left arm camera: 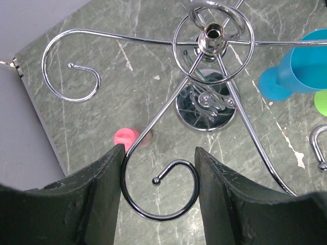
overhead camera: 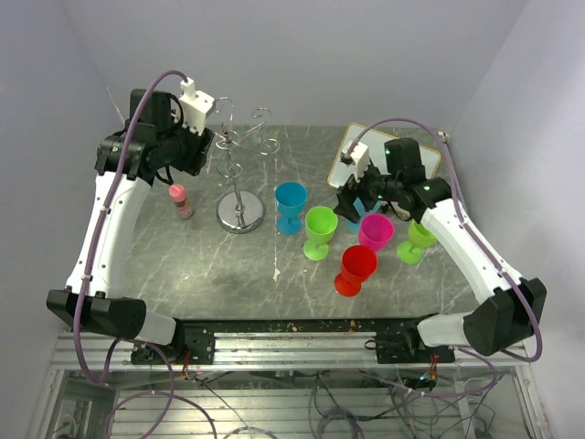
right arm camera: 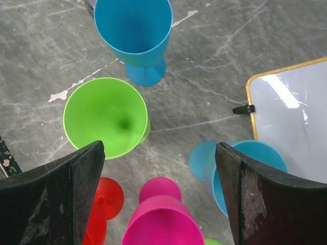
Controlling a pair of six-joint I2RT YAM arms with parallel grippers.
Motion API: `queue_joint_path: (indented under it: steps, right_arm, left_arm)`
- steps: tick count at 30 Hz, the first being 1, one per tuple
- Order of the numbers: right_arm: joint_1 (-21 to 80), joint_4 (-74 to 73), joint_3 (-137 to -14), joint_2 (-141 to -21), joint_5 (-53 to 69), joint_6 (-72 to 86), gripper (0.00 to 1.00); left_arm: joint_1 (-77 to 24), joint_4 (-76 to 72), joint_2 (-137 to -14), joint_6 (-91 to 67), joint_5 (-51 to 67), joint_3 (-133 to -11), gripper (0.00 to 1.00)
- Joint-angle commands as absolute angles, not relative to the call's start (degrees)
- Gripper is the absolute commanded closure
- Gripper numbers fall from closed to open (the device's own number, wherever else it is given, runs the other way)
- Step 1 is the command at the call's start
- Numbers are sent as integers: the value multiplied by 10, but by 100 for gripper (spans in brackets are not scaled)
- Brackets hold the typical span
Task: Place the wine glass upside down on the wine glass rack
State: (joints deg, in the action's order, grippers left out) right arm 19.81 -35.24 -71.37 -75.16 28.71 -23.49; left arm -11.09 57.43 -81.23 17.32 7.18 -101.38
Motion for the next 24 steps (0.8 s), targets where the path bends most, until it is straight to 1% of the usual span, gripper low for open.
queue_joint_path:
  steps: [1, 3, 11, 17, 21, 24]
  right_arm:
    - [231, -342, -746, -786, 254, -236, 13]
    - [249, -351, -753, -802, 246, -237, 16]
    - [298, -348, -754, -836, 188, -236, 28]
    - [305, -352, -750, -852, 176, -239, 36]
    - [306, -361, -747, -861, 169, -243, 44]
    - [306, -353, -739, -865, 157, -240, 48]
  left_arm:
    - [-116, 561, -804, 160, 90, -1036, 55]
    - [-116, 556, -804, 166, 99, -1030, 51]
    - [-116, 553, -806, 170, 117, -1028, 31]
    - [-116, 551, -802, 171, 125, -1024, 18]
    - [-116, 553, -794, 169, 129, -1023, 8]
    - [-115, 553, -787, 171, 132, -1020, 4]
